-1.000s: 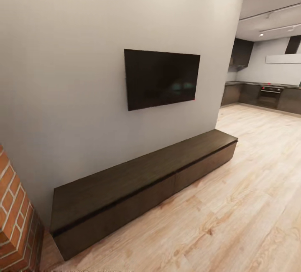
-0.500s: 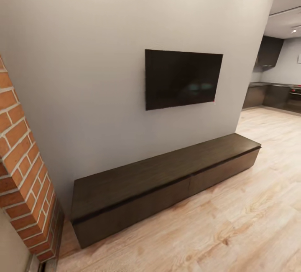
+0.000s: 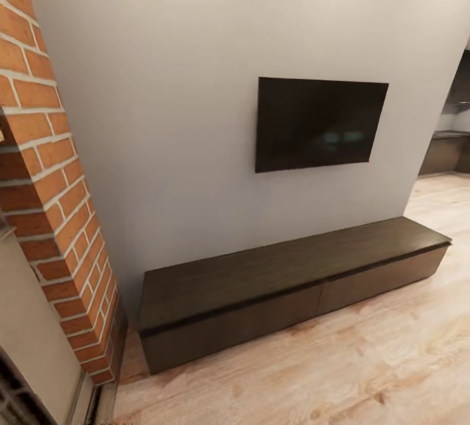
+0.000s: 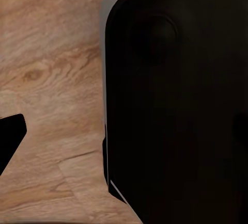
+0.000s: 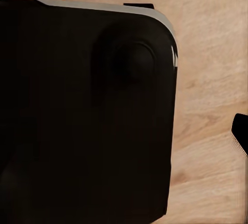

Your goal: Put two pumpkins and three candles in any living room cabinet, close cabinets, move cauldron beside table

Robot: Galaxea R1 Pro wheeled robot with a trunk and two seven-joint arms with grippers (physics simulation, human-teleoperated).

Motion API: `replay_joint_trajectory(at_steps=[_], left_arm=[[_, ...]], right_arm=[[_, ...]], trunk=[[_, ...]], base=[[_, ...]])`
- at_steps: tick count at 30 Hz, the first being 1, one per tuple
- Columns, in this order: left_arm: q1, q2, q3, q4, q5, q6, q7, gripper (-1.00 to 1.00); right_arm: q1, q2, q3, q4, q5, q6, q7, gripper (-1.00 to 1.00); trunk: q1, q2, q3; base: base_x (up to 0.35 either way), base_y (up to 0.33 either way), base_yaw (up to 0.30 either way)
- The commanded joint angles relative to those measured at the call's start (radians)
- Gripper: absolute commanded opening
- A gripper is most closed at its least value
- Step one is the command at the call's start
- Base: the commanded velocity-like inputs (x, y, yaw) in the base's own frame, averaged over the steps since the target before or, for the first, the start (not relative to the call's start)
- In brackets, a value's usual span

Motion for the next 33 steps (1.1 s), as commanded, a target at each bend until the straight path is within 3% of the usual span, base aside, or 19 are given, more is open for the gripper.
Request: replay_joint_trajectory(at_steps=[1, 26, 33], left_arm=[[0.000, 0.000, 0.000, -0.001, 0.000, -0.002, 0.000, 1.00], [0.000, -0.012, 0.003, -0.001, 0.002, -0.001, -0.010, 1.00], [0.000, -0.013, -0.001, -0.002, -0.003, -0.001, -0.012, 1.00]], right_arm=[[0.000, 0.000, 0.000, 0.000, 0.002, -0.003, -0.001, 1.00], [0.000, 0.001, 0.001, 0.000, 0.002, -0.003, -0.001, 1.00], [0.000, 0.000, -0.002, 0.000, -0.008, -0.023, -0.001, 1.00]], trunk=[[0.000, 0.000, -0.001], [0.000, 0.000, -0.001], [0.000, 0.000, -0.001]], base=[[0.000, 0.000, 0.263], [0.000, -0.002, 0.263], [-0.038, -0.206, 0.190]])
